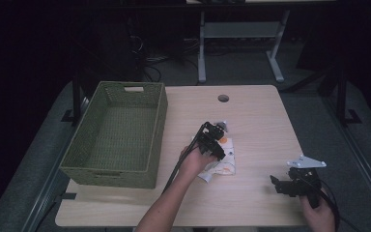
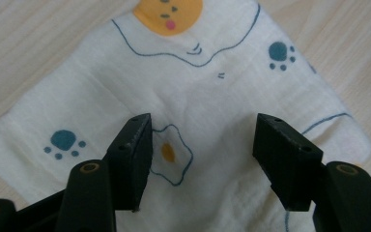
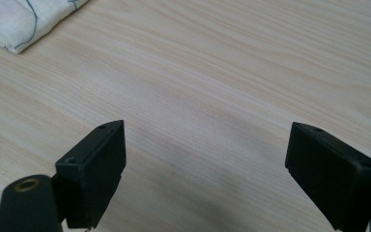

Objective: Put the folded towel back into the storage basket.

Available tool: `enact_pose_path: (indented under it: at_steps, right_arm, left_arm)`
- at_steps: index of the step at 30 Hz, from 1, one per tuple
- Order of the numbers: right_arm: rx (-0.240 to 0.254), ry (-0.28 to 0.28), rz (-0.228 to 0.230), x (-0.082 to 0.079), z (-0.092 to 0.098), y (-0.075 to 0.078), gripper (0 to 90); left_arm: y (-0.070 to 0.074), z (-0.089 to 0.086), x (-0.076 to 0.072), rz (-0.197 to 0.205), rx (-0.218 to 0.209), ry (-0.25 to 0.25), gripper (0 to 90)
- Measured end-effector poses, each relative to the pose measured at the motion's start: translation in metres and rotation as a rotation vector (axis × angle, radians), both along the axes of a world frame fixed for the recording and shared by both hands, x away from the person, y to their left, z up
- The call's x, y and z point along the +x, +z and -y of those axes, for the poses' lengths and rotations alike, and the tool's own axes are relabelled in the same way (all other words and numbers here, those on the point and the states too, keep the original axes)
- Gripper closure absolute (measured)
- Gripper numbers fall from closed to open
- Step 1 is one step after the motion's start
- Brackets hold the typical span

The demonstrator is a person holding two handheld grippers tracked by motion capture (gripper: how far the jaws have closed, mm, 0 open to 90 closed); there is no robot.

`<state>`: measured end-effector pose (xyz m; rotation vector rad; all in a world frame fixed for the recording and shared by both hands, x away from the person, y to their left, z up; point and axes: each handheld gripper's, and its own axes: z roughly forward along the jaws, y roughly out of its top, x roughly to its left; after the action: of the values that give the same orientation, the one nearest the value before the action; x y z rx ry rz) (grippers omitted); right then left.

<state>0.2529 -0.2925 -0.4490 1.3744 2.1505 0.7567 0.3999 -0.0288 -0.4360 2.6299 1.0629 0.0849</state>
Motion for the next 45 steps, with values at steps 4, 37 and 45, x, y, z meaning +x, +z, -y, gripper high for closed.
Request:
enact_pose_path:
  at_steps: [4,37,45]
  right_arm:
    - [0.003,-0.001,0.002,-0.0001,0.0,0.0003,14.2]
    - [0.006,0.004,0.0,0.0,-0.0011,0.0005,14.2]
    - [0.007,0.013,-0.01,0.0005,-0.0013,-0.0007,14.2]
  left_arm:
    - [-0.0016,0.0034,-0.0005,0.017,0.036,-0.004,46.1]
    - [0.0004,-0.0033,0.0059,0.006,0.042,-0.032,81.2]
    - [0.0015,-0.005,0.0073,-0.009,0.03,-0.027,81.6]
